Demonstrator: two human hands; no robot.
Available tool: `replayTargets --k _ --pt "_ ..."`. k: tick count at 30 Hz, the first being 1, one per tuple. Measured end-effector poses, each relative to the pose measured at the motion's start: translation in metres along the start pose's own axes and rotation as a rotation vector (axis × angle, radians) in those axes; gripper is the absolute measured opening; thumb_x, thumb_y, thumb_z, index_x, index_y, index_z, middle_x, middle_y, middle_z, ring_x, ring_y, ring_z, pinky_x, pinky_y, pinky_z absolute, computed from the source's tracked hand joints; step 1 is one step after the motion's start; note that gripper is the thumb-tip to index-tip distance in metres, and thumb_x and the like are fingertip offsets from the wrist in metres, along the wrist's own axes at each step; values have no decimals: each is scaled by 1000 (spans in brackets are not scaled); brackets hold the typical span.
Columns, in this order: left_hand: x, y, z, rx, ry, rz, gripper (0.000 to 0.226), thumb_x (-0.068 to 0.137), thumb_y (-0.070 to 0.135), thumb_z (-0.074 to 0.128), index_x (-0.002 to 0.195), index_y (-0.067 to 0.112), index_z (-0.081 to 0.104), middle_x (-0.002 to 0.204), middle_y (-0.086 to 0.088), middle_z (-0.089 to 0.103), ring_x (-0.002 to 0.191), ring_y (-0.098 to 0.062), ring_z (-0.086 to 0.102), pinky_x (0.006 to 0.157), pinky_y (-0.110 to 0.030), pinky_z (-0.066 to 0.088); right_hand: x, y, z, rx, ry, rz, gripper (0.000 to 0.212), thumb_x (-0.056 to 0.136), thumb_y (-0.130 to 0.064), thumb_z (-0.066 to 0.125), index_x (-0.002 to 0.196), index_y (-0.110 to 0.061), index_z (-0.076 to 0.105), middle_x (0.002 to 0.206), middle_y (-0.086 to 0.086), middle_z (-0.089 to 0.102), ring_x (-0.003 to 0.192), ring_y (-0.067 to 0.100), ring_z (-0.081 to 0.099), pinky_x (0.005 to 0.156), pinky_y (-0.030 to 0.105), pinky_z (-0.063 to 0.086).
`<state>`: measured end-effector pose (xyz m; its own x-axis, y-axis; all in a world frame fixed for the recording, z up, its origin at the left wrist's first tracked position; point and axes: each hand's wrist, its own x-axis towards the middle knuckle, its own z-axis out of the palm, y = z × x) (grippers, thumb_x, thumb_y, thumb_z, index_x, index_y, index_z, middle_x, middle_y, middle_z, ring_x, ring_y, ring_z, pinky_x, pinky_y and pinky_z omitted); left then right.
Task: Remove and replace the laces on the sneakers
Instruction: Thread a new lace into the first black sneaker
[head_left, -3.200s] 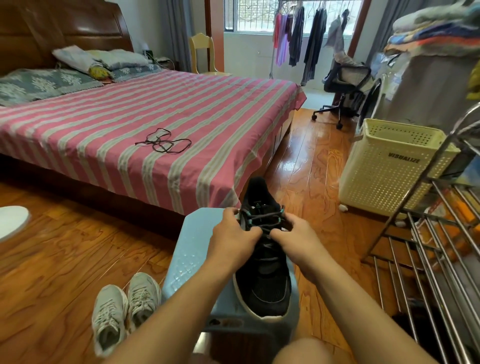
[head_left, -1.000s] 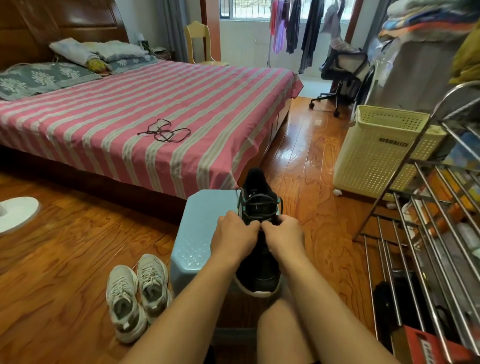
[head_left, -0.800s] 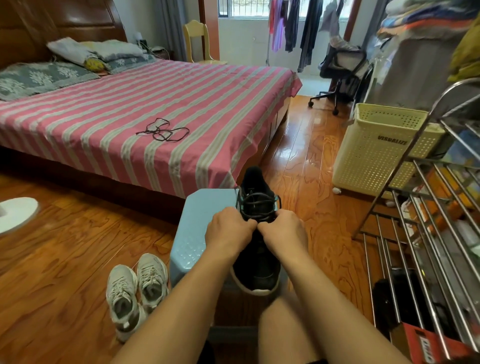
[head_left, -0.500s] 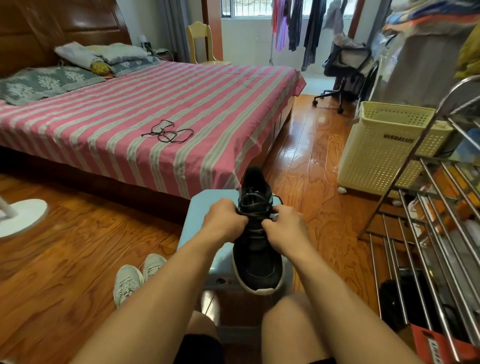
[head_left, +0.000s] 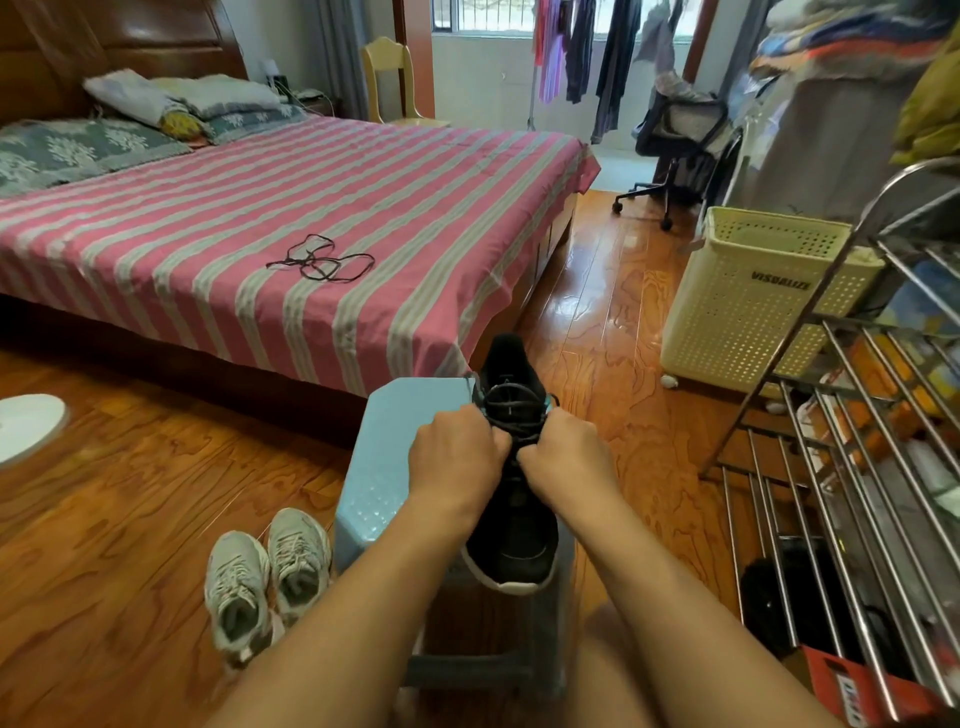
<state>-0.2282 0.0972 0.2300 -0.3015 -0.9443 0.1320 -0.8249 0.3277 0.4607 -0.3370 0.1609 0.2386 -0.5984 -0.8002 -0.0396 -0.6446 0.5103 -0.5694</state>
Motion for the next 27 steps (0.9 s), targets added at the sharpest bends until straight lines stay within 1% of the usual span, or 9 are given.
replayTargets --k 3,8,11,14,18,20,23,25,27 --pt "-1 -6 -2 44 33 49 31 100 37 49 77 17 47 85 -12 64 69 -27 42 64 -35 30 8 -2 -5 51 -40 25 18 88 -31 57 85 -15 63 81 5 62 72 27 58 54 29 35" --pt "-12 -9 -4 162 61 180 23 106 28 41 86 18 42 87 -8 62 66 -23 38 63 -34 28 7 -7 1 30 33 39 27 88 -37 60 71 -17 54 72 1 56 66 23 56 54 29 38" --pt "-6 -7 -6 35 26 105 15 101 22 46 89 13 42 83 -11 56 70 -30 41 64 -39 30 9 -11 0 4 14 50 16 84 -26 61 77 -15 52 70 0 48 68 26 53 53 28 35" --pt "3 -12 -7 -52 -30 92 11 95 19 50 93 9 48 92 -18 65 80 -41 54 65 -42 38 9 -13 -2 18 4 42 8 84 -22 58 86 -17 52 77 2 51 75 30 53 58 29 37" --pt "12 -32 -12 -197 -132 86 24 94 29 55 112 15 63 93 -8 72 86 -30 66 77 -46 55 8 -14 -2 2 -28 51 12 91 -22 54 89 -11 54 83 7 57 79 31 54 63 32 43" --pt "16 -44 -17 -368 -265 32 29 94 37 61 120 26 66 88 1 76 83 -18 73 82 -47 59 13 -8 -16 168 -193 118 15 92 -19 56 90 -8 65 91 14 69 84 32 67 72 42 59" --pt "20 -49 -25 -635 -508 -129 27 98 26 64 125 27 65 103 -2 75 93 -14 69 93 -46 56 25 4 -45 564 -498 293 22 102 -25 54 104 -7 67 105 13 73 98 27 72 82 52 61" --pt "25 -41 -26 -810 -480 -232 19 100 30 62 116 21 68 106 -3 69 95 -17 63 92 -42 55 36 11 -50 696 -484 379 45 103 -46 48 108 -4 63 102 12 69 91 25 67 73 49 62" --pt "34 -29 -23 -878 -332 -297 31 101 44 58 96 16 69 98 0 65 89 -18 60 80 -34 55 46 10 -38 793 -401 394 46 101 -50 52 103 -5 63 89 9 59 79 20 56 66 40 62"
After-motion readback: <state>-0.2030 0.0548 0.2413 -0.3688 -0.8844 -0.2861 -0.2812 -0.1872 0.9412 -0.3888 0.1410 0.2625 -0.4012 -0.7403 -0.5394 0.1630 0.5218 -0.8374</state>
